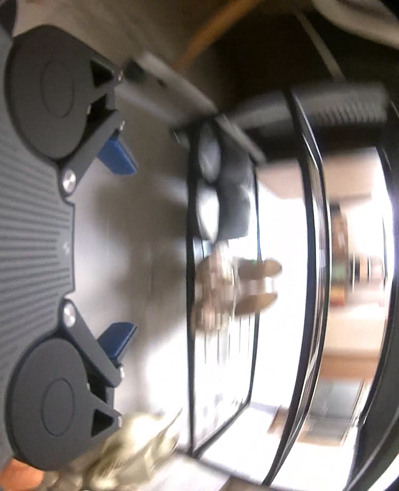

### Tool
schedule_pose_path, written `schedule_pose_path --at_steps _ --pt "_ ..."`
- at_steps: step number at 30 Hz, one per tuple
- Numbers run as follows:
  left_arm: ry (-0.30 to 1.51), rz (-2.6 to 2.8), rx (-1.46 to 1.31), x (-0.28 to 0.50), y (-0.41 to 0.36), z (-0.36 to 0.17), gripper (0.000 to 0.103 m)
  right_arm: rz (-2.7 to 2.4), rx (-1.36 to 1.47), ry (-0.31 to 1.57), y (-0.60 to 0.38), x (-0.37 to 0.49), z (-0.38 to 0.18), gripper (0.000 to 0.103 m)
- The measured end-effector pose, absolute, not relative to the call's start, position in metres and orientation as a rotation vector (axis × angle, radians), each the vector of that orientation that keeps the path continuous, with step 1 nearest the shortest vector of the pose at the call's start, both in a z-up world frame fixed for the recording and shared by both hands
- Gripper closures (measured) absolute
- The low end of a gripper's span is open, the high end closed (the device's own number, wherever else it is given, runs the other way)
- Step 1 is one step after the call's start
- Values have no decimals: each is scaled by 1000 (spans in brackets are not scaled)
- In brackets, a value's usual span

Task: Organize scattered shoes

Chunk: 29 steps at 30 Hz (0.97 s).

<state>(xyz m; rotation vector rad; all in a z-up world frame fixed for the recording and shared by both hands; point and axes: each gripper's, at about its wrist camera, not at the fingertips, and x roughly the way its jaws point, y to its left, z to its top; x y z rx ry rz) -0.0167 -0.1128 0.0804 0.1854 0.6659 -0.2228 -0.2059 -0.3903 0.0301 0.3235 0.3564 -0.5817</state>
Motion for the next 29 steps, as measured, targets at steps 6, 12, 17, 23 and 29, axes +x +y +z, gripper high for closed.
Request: schedule_pose_path --at_steps 6,12,17,23,29 --pt "645 -337 309 -35 -186 76 1 -570 375 372 -404 -205 20 0" --pt "625 -443 427 -51 -258 70 1 -578 383 372 -408 -211 20 0" --pt "640 -482 442 -57 -280 65 1 -597 397 379 -412 -211 17 0" --pt "660 -523 452 -63 -302 58 1 -602 399 373 -413 -210 15 0" --pt "648 -544 424 -70 -302 56 1 -596 402 368 -414 -208 14 0"
